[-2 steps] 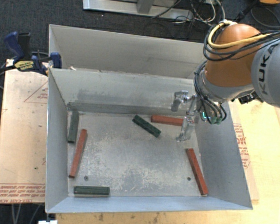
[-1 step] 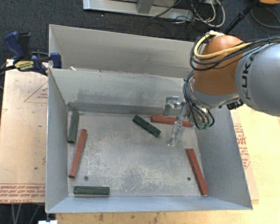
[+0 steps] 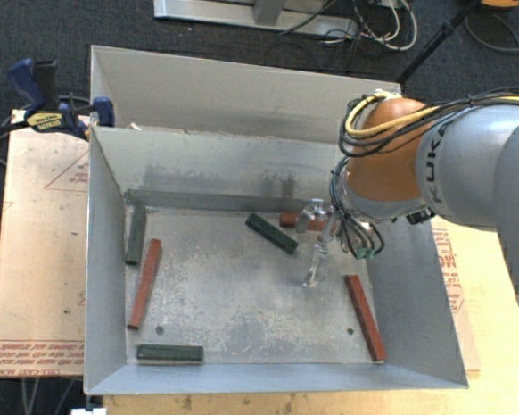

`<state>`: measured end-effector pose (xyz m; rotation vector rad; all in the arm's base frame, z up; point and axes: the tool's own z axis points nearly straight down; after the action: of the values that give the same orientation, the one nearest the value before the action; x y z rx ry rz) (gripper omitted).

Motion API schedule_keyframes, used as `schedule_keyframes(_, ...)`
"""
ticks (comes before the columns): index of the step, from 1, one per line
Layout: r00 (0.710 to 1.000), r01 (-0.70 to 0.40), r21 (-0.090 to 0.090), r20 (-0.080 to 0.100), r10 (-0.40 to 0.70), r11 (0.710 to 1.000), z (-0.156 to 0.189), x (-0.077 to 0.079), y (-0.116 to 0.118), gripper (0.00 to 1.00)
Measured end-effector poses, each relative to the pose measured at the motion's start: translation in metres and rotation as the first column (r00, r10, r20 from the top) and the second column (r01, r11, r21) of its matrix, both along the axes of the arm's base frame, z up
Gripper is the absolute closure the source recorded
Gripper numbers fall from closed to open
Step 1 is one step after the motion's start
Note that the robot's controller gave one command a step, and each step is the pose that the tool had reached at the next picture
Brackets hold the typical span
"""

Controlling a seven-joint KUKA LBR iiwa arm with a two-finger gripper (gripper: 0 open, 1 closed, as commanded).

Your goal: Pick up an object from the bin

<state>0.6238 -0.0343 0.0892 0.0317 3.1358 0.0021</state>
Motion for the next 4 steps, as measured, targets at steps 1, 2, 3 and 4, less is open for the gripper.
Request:
schedule_keyframes(1, 0.999, -0.054, -0.001, -0.010, 0.054, 0.999, -0.029, 0.010, 0.003, 0.00)
schedule_keyframes(2, 1.000, 0.011, 0.000, -0.001, -0.011, 1.000, -0.018, 0.031, 0.028, 1.00)
schedule_keyframes(3, 1.000, 0.010, 0.000, -0.001, -0.010, 1.000, -0.018, 0.031, 0.028, 1.00)
schedule_keyframes(4, 1.000, 0.016, -0.001, -0.002, -0.016, 1.000, 0.098, 0.014, 0.022, 1.00)
